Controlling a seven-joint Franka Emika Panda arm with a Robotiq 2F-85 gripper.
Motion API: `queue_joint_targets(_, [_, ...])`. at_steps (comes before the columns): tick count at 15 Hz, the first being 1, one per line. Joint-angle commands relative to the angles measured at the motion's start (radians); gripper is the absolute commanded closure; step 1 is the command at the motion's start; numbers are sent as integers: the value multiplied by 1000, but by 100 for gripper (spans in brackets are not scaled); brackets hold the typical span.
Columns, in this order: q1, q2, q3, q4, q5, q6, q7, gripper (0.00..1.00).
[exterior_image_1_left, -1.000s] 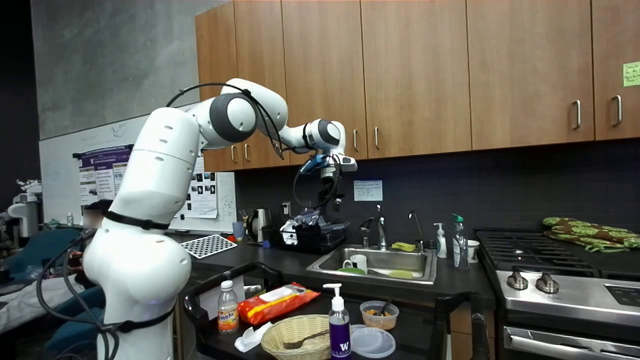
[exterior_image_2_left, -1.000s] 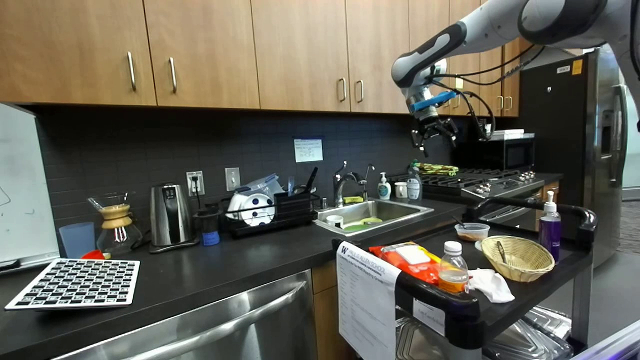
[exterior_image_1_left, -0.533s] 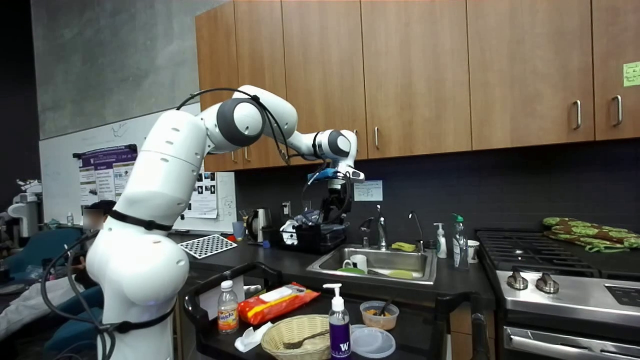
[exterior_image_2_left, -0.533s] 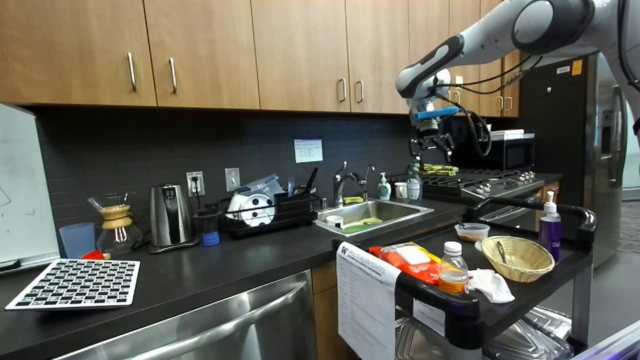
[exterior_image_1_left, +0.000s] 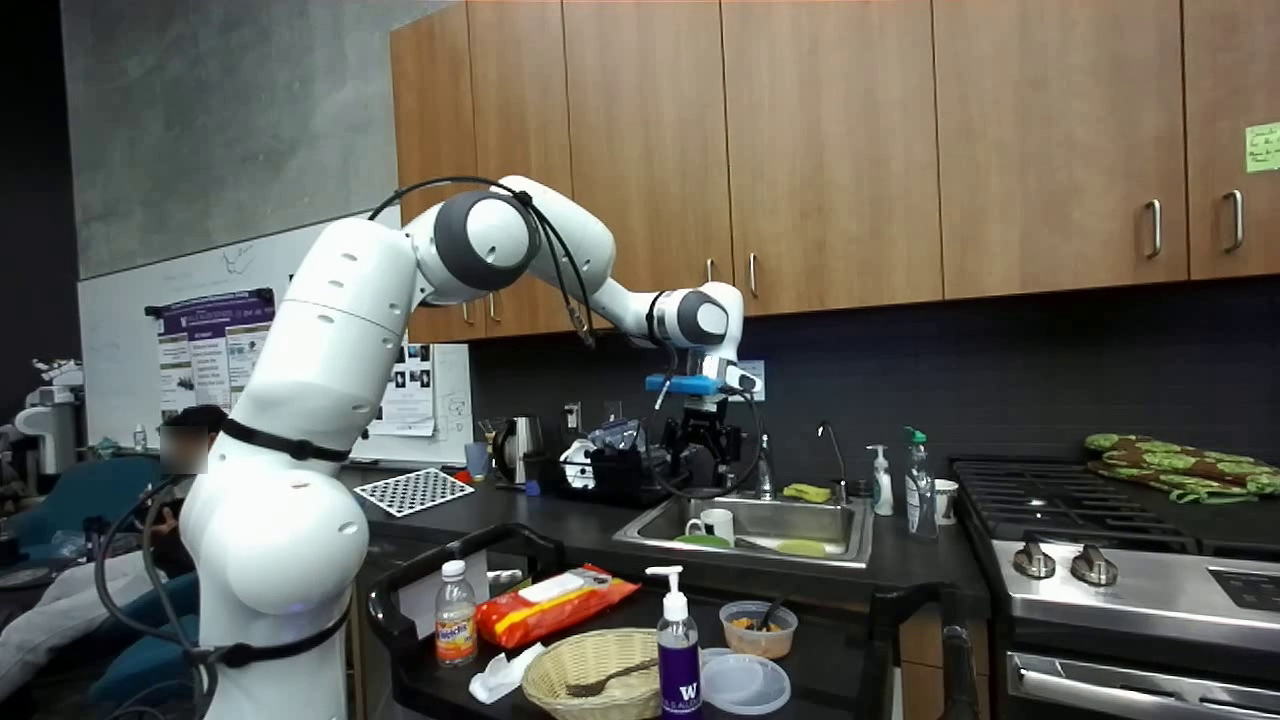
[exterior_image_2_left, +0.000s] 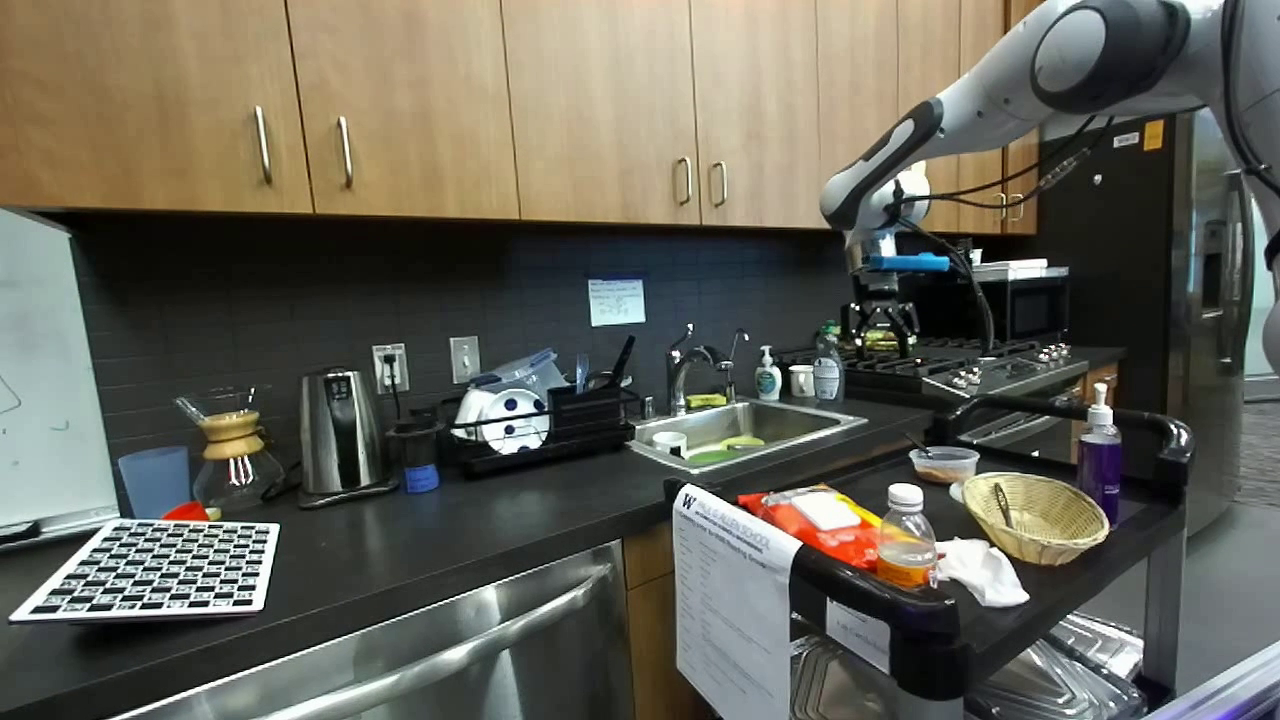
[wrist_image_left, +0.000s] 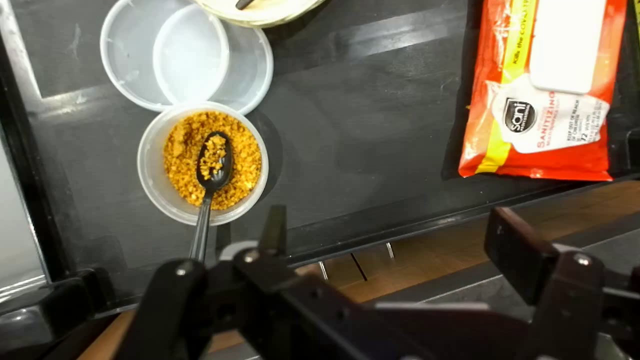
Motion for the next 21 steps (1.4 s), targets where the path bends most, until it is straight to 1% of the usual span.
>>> queue_joint_targets(1, [-16, -19, 4, -80, -14, 76, -102, 0])
queue_joint_targets(3, [-21, -14, 2, -115, -14, 115, -122, 0])
queue_joint_targets(7, [-23, 0, 0, -178, -3, 210, -112, 0])
queue_joint_targets(10, [-30, 14, -4, -197, -1, 269, -108, 0])
queue_joint_targets(17, [-70, 48, -23, -204, -1, 336, -111, 0])
queue_joint_targets(21, [-78, 78, -17, -213, 2, 355, -112, 0])
